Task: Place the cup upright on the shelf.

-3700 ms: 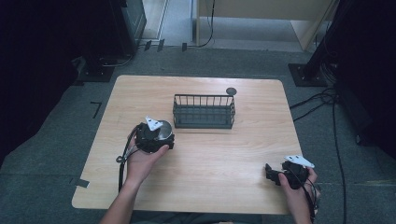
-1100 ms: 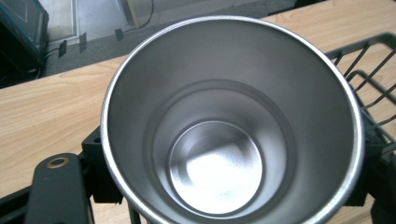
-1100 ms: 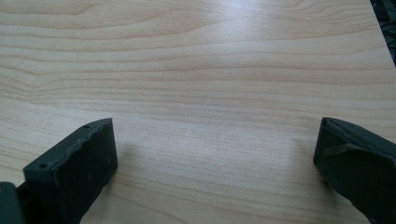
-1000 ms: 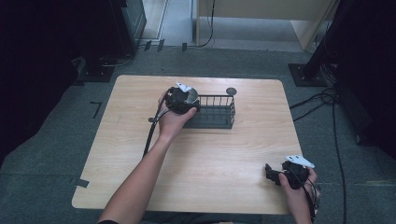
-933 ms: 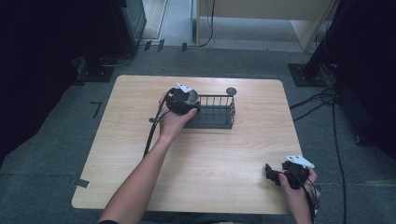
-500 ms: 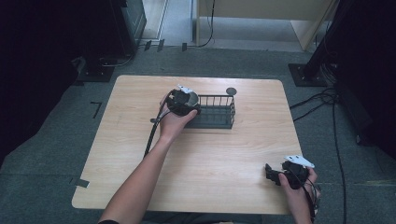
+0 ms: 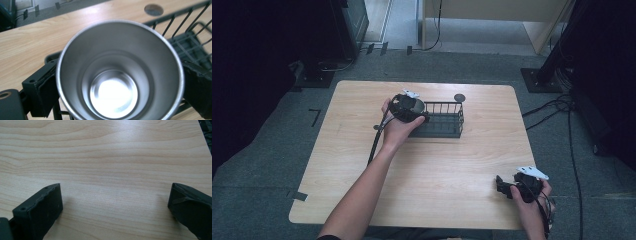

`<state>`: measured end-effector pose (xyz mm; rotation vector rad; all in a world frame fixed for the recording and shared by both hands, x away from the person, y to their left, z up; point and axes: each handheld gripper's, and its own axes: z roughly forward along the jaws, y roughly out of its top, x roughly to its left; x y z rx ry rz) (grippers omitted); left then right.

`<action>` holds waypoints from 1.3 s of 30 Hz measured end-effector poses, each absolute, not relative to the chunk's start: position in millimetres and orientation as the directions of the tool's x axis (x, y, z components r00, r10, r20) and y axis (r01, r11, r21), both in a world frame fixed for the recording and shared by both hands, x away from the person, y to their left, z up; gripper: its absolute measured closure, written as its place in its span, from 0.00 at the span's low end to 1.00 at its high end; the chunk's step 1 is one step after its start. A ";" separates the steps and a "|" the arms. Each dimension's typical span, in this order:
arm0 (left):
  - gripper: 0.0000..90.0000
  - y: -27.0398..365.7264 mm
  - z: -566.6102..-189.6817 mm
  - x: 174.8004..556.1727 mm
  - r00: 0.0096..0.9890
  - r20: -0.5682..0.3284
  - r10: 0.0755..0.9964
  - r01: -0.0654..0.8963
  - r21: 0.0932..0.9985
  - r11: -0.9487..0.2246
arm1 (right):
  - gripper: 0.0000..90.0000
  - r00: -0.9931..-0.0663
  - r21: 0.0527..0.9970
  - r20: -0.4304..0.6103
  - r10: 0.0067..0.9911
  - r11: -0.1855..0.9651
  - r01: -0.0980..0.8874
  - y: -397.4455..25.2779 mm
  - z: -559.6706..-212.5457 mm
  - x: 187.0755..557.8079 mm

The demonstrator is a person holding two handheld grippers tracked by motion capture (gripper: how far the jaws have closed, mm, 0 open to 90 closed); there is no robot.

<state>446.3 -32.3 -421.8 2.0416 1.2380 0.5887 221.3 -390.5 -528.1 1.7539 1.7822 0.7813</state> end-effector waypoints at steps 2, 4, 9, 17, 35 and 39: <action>0.02 -31.5 -419.5 445.3 0.447 0.032 0.894 0.587 0.743 -0.320 | 0.00 -0.030 0.712 0.034 0.999 -0.004 0.702 -390.4 -528.1 221.3; 0.00 -30.1 -416.8 444.0 0.449 0.026 0.893 0.583 0.749 -0.315 | 0.00 -0.029 0.712 0.034 0.999 -0.003 0.702 -390.4 -528.0 221.3; 0.00 -25.1 -409.3 439.6 0.455 0.018 0.890 0.574 0.759 -0.308 | 0.00 -0.030 0.712 0.034 0.999 -0.003 0.702 -390.4 -528.1 221.3; 0.00 -12.0 -396.4 425.7 0.470 -0.016 0.883 0.558 0.780 -0.283 | 0.00 -0.029 0.712 0.034 0.999 -0.004 0.702 -390.3 -528.1 221.4; 0.00 17.5 -387.5 399.4 0.469 -0.032 0.883 0.534 0.806 -0.254 | 0.00 -0.029 0.712 0.033 0.999 -0.003 0.702 -390.3 -528.1 221.4; 0.00 23.3 -389.9 393.8 0.466 -0.034 0.884 0.536 0.806 -0.251 | 0.00 -0.030 0.712 0.032 0.999 -0.002 0.702 -390.4 -528.1 221.4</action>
